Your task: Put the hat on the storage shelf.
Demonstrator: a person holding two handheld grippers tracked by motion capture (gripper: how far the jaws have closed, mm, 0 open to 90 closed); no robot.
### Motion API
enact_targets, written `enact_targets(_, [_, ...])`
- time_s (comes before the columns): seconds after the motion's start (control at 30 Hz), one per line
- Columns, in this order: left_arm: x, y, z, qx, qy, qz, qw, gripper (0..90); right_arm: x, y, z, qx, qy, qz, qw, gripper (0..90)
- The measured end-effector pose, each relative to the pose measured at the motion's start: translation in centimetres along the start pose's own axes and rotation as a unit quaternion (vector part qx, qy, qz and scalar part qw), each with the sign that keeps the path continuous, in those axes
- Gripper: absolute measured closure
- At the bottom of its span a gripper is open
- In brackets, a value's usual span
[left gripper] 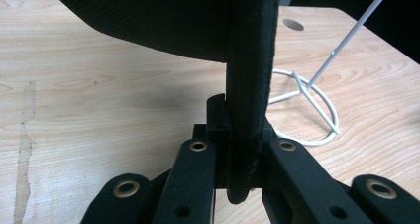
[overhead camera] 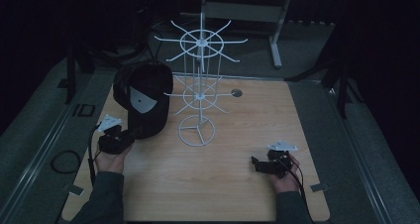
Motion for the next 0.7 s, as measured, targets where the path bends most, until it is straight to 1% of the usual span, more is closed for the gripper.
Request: enact_targets(0.7, [1.2,0.5,-1.4,0.009,0.021,0.001,0.9997,86.5,0.0,0.0,0.0,0.0,0.0,0.0,1.0,13.3])
Point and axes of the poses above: each handheld gripper's, and its own axes: z roughly forward along the jaws, x roughly out of its top, y roughly to its right, the point moved 9 cm from there along z, roughly forward along the jaws, and after that the axes turned 1 degree about x, right-handed, at the moved point
